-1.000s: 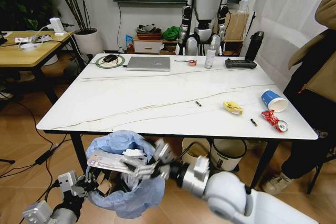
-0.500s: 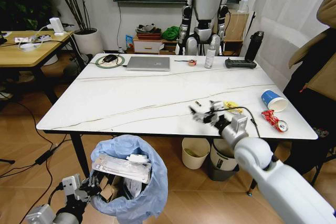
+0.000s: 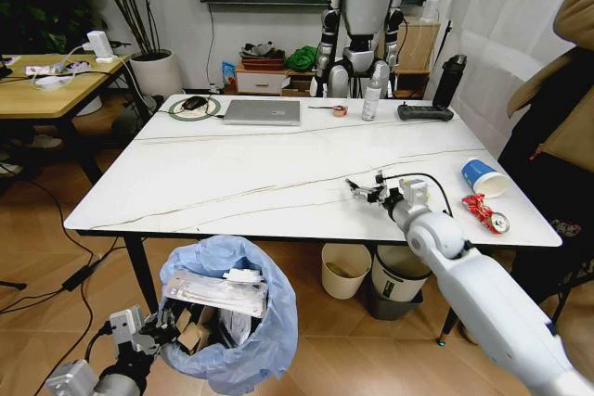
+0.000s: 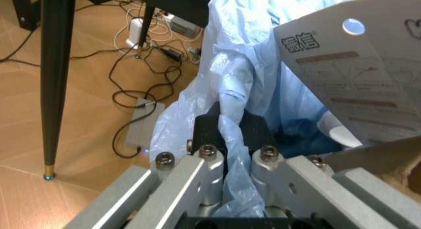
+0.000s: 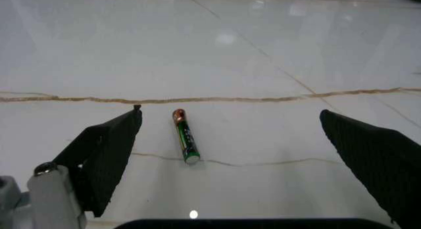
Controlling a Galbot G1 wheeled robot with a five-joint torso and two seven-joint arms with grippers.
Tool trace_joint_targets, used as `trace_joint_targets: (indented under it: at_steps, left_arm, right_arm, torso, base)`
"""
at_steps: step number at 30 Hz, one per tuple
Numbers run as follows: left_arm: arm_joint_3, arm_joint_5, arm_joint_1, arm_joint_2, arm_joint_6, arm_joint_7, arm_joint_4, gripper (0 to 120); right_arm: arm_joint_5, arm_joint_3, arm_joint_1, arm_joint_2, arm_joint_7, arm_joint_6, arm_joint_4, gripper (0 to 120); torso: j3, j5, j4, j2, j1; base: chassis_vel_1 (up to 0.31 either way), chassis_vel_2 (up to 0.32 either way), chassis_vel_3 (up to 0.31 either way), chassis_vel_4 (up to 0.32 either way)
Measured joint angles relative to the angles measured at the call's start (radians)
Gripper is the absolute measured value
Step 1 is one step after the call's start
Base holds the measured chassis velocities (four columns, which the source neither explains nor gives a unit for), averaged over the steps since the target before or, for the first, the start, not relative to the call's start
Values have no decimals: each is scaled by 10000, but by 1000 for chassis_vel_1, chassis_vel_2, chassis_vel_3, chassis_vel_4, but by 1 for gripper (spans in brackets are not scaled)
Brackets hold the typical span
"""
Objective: Pick up the trash bin and place the trash from the table into it.
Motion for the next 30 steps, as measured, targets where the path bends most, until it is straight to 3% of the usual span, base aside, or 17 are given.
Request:
trace_joint_targets:
  at_steps: [6,12,17,18,21,30]
  left_arm:
    - [-1,-52,-64,19,4,-19,97,0]
    - [-23,-125,-98,105,15,-39,133,0]
    - [-32,-149,-109,140,16,-43,133,0]
    - [-33,-155,-126,152,17,-45,133,0]
    - [-32,-157,-133,161,17,-46,134,0]
    - [-29,-166,-122,191,20,-49,91,0]
  right_arm:
    - [12,-219,68,279,-235,-158,-310,91]
    - [-167,-333,5,394,-341,-131,-358,66]
    - [-192,-347,-60,262,-367,-107,-283,52]
    - [-200,-352,-104,189,-370,-104,-215,43]
    - [-211,-353,-116,161,-372,-103,-196,39]
    - [-320,-365,-223,-122,-378,-92,-16,4]
  torso:
    - [0,0,-2,0,0]
    - [-3,-3,-3,3,-3]
    - [-3,-2,-1,2,-3]
    - [-3,-2,0,3,-3]
    - [-3,-2,-1,3,-3]
    - [-1,-1,-2,2,-2]
  base:
    - [0,0,0,0]
    - [0,0,0,0]
    - [0,0,0,0]
    - [0,0,0,0]
    - [0,0,0,0]
    - [0,0,0,0]
